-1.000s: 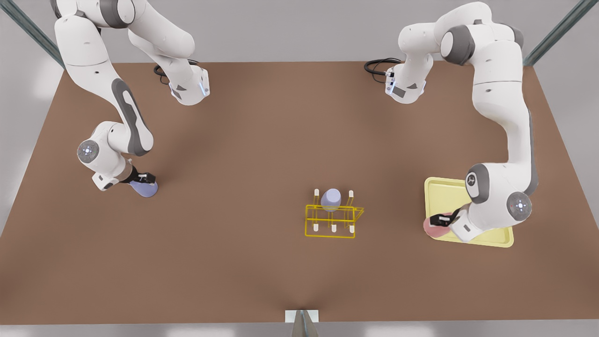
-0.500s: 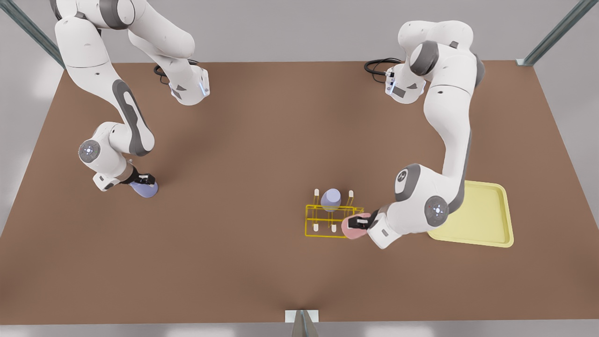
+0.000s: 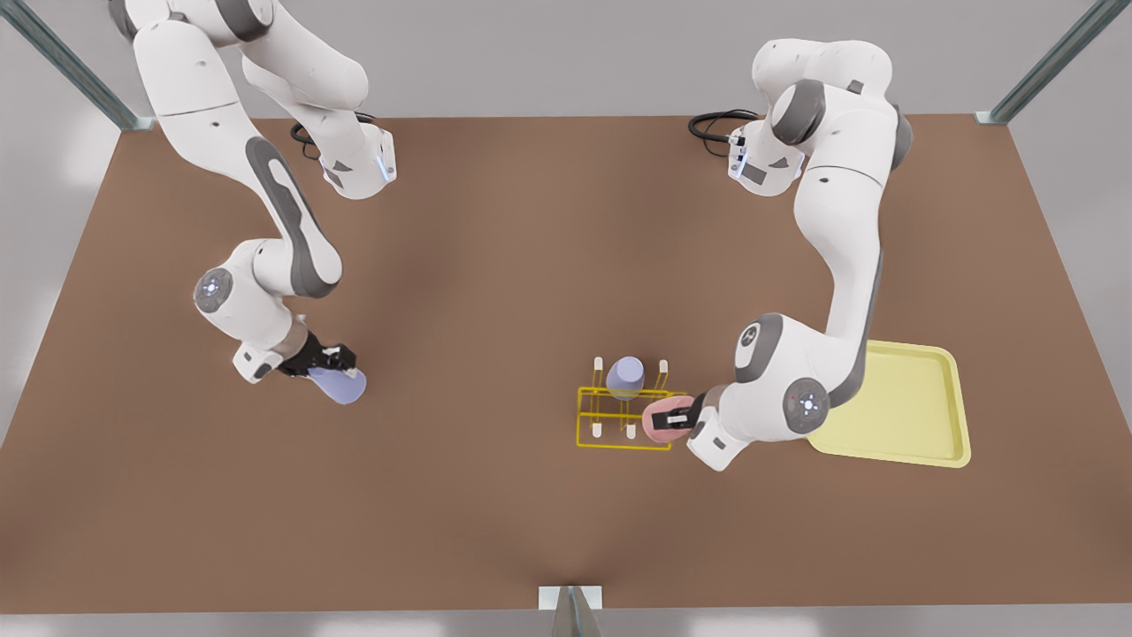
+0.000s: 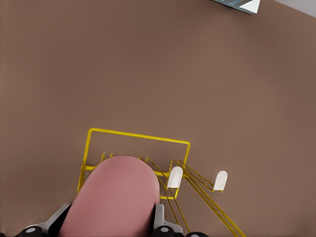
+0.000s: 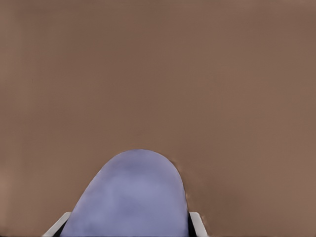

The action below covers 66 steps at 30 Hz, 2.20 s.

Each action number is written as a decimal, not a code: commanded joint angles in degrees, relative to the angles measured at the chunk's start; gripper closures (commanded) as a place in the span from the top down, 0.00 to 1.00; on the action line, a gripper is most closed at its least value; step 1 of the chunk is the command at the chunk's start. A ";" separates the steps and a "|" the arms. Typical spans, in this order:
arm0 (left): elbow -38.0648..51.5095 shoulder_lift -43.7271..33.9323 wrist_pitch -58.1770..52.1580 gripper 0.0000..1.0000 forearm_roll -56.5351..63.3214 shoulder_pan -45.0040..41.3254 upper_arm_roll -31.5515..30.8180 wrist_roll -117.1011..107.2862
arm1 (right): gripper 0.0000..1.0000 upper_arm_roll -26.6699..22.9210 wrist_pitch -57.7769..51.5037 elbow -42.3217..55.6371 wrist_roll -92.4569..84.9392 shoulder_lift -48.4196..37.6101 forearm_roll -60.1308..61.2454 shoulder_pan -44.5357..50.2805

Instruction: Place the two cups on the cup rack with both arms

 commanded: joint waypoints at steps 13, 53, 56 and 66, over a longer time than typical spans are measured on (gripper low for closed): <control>0.06 -1.86 -4.33 1.00 4.42 -0.80 -0.36 -12.94 | 0.86 0.95 -19.36 40.16 0.35 21.82 17.33 15.65; -25.08 -33.59 -21.64 1.00 15.32 6.41 5.27 27.58 | 1.00 0.34 -15.32 66.98 0.35 42.75 23.57 34.46; -25.08 -33.59 -21.64 1.00 15.32 6.41 5.27 27.58 | 1.00 0.25 -15.32 67.33 0.53 42.75 23.93 34.64; -25.08 -33.59 -21.73 1.00 15.32 6.49 4.74 27.58 | 1.00 0.25 -17.26 70.58 0.88 43.27 27.35 34.64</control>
